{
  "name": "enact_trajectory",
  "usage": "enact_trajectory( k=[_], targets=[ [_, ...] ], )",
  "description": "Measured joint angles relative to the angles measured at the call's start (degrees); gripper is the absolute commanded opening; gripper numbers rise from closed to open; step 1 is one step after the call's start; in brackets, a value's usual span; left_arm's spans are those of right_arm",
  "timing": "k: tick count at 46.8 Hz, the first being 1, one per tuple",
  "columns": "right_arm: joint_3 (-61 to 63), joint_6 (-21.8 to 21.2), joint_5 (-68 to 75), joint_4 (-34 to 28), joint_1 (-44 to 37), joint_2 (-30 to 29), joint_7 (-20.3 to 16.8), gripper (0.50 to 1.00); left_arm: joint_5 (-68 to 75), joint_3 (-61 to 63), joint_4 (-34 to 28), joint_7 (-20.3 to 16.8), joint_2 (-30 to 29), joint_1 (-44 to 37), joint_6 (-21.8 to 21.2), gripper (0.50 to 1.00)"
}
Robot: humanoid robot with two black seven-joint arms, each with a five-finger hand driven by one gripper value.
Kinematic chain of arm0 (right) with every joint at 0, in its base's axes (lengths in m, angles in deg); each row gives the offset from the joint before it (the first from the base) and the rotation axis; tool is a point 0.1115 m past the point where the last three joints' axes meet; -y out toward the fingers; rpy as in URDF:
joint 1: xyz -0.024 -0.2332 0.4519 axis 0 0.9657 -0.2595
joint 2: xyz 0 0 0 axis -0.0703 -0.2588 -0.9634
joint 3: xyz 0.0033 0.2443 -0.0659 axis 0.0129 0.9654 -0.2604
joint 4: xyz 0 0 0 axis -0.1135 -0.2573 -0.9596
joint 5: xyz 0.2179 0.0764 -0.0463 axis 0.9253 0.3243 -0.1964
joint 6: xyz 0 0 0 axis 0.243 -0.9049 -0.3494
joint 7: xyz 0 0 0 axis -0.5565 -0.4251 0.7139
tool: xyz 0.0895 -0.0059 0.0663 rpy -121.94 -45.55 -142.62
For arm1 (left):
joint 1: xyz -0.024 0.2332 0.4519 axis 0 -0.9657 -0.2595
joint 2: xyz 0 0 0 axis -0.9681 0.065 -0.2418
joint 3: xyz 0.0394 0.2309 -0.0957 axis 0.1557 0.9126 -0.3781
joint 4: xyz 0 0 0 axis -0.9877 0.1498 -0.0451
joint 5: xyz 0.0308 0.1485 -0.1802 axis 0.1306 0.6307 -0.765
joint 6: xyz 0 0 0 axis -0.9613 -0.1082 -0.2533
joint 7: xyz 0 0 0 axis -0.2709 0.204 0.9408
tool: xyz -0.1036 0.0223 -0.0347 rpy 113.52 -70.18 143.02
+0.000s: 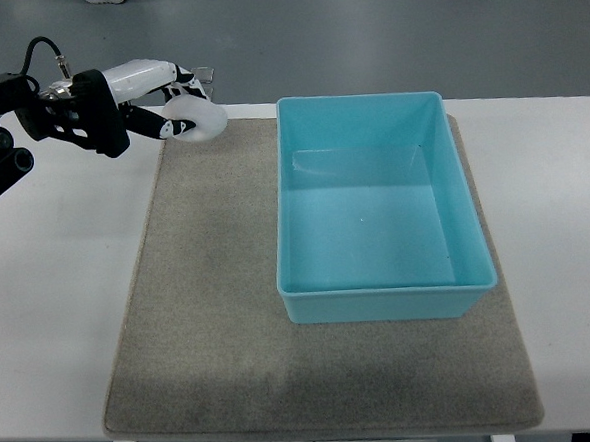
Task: Place white toy into blue box with left hand
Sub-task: 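Lift the toy and carry it with the left hand over the blue box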
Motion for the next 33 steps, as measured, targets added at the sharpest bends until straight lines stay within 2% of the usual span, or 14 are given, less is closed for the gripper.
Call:
enact_trajectory(
  k=[22,33],
  targets=[
    [0.0,0.0,0.0,0.0,0.0,0.0,0.0,0.936,-1.3,-0.1,15.0,0.1,1.5,4.2,1.1,0.5],
    [0.0,0.0,0.0,0.0,0.0,0.0,0.0,0.936,-1.4,0.4,17.5,0.1,6.5,2.4,2.2,0.5]
  ],
)
